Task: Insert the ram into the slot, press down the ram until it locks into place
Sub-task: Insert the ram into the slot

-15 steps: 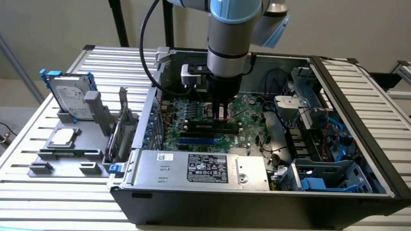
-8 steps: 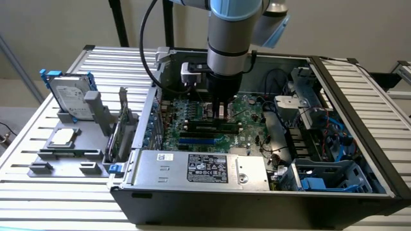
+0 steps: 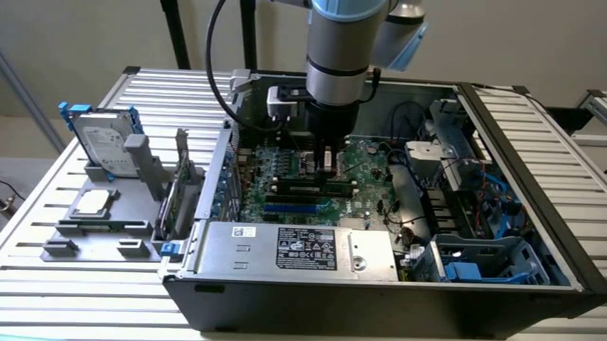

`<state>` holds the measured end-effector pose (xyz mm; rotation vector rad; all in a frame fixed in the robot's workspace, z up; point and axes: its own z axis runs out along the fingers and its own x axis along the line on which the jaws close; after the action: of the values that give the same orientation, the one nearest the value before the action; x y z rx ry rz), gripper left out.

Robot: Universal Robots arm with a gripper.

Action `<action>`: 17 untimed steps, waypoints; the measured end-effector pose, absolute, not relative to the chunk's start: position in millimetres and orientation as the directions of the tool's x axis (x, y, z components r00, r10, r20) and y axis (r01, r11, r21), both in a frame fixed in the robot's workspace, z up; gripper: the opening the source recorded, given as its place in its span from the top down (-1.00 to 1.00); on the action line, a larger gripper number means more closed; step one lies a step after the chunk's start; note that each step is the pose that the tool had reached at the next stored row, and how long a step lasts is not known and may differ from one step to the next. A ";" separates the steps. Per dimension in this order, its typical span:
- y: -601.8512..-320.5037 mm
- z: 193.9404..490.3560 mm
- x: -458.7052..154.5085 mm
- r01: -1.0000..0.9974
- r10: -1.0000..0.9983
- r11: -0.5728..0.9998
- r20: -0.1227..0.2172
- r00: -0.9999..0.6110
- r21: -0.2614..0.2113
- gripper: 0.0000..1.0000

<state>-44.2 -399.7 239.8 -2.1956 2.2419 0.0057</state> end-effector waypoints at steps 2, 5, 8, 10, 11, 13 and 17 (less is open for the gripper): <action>-399.7 239.8 -44.2 -1.000 -1.000 0.021 -0.005 -0.021 0.000 0.58; -399.7 239.9 -44.2 -1.000 -1.000 0.021 -0.005 -0.021 0.000 0.58; -399.7 239.9 -44.2 -1.000 -1.000 0.021 -0.005 -0.021 0.000 0.63; -399.7 239.9 -44.2 -1.000 -1.000 0.021 -0.005 -0.021 0.000 0.76; -399.7 239.9 -44.2 -1.000 -1.000 0.021 -0.005 -0.021 0.000 0.76; -399.7 239.9 -44.2 -1.000 -1.000 0.021 -0.005 -0.021 0.000 0.80; -399.7 240.0 -47.9 -1.000 -1.000 0.021 -0.005 -0.021 0.000 0.80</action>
<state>-47.9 -399.7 240.0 -2.1958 2.2421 0.0056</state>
